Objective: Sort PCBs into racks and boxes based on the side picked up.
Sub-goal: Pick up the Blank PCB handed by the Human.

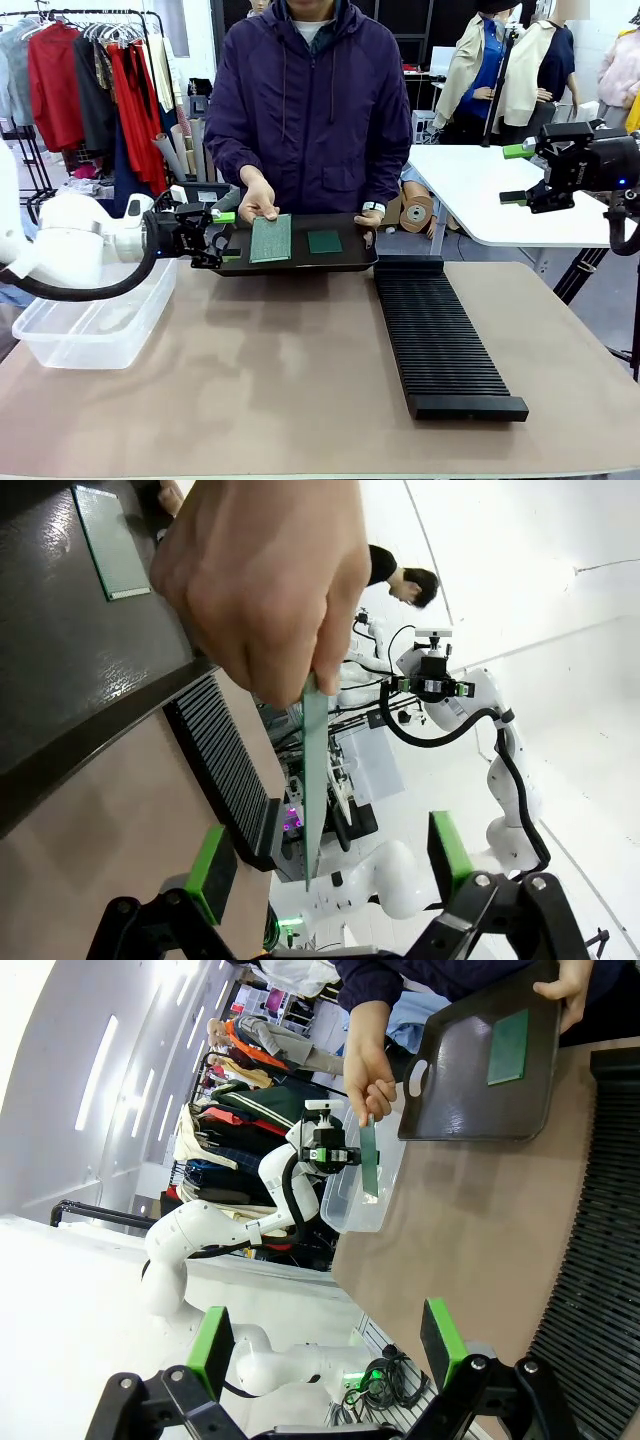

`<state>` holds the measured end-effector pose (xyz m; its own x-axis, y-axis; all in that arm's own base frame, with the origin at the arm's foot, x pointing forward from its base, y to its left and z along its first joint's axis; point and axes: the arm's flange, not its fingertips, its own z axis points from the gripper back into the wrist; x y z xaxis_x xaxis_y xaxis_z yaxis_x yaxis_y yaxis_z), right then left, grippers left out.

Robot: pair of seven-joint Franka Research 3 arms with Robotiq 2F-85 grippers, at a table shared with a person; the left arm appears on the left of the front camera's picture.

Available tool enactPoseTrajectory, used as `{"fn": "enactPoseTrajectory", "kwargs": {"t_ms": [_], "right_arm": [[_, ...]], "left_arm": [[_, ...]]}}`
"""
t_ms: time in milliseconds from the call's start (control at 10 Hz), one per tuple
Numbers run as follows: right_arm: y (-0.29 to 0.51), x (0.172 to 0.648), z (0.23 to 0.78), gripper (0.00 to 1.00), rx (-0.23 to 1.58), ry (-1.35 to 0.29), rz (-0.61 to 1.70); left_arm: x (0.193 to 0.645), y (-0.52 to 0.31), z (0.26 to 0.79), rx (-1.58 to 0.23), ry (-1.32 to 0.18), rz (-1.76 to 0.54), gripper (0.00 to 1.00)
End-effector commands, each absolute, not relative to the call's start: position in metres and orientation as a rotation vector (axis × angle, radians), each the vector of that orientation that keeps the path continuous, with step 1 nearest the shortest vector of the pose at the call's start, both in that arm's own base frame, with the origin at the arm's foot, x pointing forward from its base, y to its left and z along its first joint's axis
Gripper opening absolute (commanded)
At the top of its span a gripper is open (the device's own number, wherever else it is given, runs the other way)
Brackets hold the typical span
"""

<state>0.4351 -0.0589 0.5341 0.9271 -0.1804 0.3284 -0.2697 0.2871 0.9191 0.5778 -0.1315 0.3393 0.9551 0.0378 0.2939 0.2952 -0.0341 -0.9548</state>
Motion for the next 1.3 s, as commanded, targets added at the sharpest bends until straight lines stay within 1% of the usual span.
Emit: {"fn": "enactPoseTrajectory", "kwargs": {"t_ms": [0,500,600,900,1000,1200], "right_arm": [[-0.058,0.436,0.537,1.0,1.294,-0.412,0.071],[-0.058,0.436,0.537,1.0,1.294,-0.412,0.071],[-0.058,0.436,0.537,1.0,1.294,-0.412,0.071],[-0.058,0.436,0.537,1.0,1.294,-0.412,0.071],[-0.058,0.436,0.537,1.0,1.294,-0.412,0.071],[-0.058,0.436,0.537,1.0,1.294,-0.412,0.071]], "left_arm": [[0.585,-0.148,0.334,-1.615,-0.27,-0.226,1.0],[0.587,-0.184,0.334,-1.645,-0.255,-0.277,1.0],[0.587,-0.185,0.333,-1.65,-0.259,-0.275,0.98],[0.59,-0.18,0.331,-1.651,-0.264,-0.253,0.69],[0.59,-0.18,0.331,-1.654,-0.263,-0.248,0.51],[0.59,-0.178,0.332,-1.654,-0.266,-0.248,0.13]]}}
